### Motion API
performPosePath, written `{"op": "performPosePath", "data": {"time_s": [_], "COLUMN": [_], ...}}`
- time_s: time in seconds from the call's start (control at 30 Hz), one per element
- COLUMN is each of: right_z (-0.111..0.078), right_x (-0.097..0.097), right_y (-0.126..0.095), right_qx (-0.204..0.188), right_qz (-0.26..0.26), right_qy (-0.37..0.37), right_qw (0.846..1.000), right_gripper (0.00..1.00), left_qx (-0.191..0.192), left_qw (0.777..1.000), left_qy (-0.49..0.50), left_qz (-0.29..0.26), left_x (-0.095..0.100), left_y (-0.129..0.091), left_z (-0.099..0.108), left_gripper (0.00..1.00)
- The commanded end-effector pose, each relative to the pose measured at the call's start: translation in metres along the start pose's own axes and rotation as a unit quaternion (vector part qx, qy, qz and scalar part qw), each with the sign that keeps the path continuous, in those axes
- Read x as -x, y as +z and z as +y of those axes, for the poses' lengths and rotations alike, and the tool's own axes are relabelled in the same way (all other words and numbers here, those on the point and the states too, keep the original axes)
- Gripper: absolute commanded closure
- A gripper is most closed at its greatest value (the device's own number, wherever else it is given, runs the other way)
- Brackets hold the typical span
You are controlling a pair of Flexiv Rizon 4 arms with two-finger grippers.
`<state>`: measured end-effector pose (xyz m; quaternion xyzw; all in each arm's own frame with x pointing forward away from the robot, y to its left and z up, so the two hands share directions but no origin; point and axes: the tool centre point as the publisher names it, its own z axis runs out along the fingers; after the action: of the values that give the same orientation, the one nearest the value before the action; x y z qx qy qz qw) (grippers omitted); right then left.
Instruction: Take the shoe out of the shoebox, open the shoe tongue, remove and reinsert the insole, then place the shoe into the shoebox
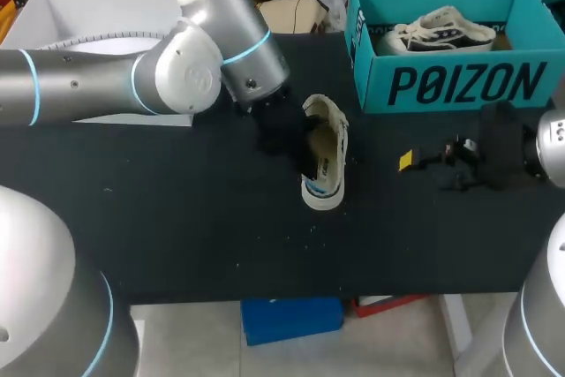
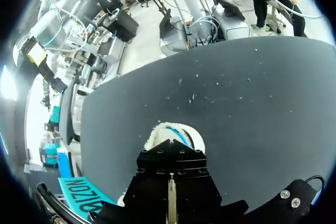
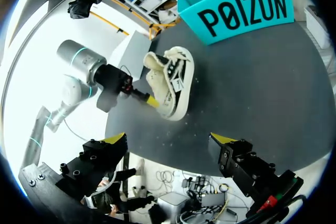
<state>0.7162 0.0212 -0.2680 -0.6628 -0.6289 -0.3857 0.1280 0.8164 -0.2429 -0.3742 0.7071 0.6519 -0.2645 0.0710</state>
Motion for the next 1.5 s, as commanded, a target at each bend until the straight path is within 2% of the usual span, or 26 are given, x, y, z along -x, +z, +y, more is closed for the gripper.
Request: {"op": "performPosePath", "data": {"time_s": [0.03, 0.5, 0.77, 0.93, 1.23, 1.5], "right_z": [0.000, 0.000, 0.000, 0.000, 0.000, 0.000], "right_x": [-0.001, -0.001, -0.001, -0.001, -0.001, -0.001], "right_y": [0.000, 0.000, 0.000, 0.000, 0.000, 0.000], "right_qx": [-0.001, -0.001, -0.001, -0.001, -0.001, -0.001], "right_qz": [-0.001, -0.001, -0.001, -0.001, -0.001, -0.001], "right_qy": [0.000, 0.000, 0.000, 0.000, 0.000, 0.000], "right_qw": [1.000, 1.000, 1.000, 1.000, 1.000, 1.000], "right_gripper": [0.00, 0.00, 0.00, 0.00, 0.00, 0.00], "left_qx": [-0.004, -0.009, 0.021, 0.026, 0.020, 0.023], "left_qw": [0.999, 0.996, 0.995, 0.992, 0.992, 0.992], "left_qy": [-0.015, -0.036, -0.020, -0.018, -0.025, -0.023], "left_qz": [0.047, 0.080, 0.094, 0.120, 0.123, 0.122], "left_x": [0.000, -0.008, -0.007, -0.013, -0.021, -0.015], "left_y": [0.007, 0.021, -0.009, -0.016, -0.007, 0.000], "left_z": [0.005, 0.014, 0.002, -0.005, 0.000, 0.009], "left_gripper": [1.00, 1.00, 1.00, 1.00, 1.00, 1.00]}}
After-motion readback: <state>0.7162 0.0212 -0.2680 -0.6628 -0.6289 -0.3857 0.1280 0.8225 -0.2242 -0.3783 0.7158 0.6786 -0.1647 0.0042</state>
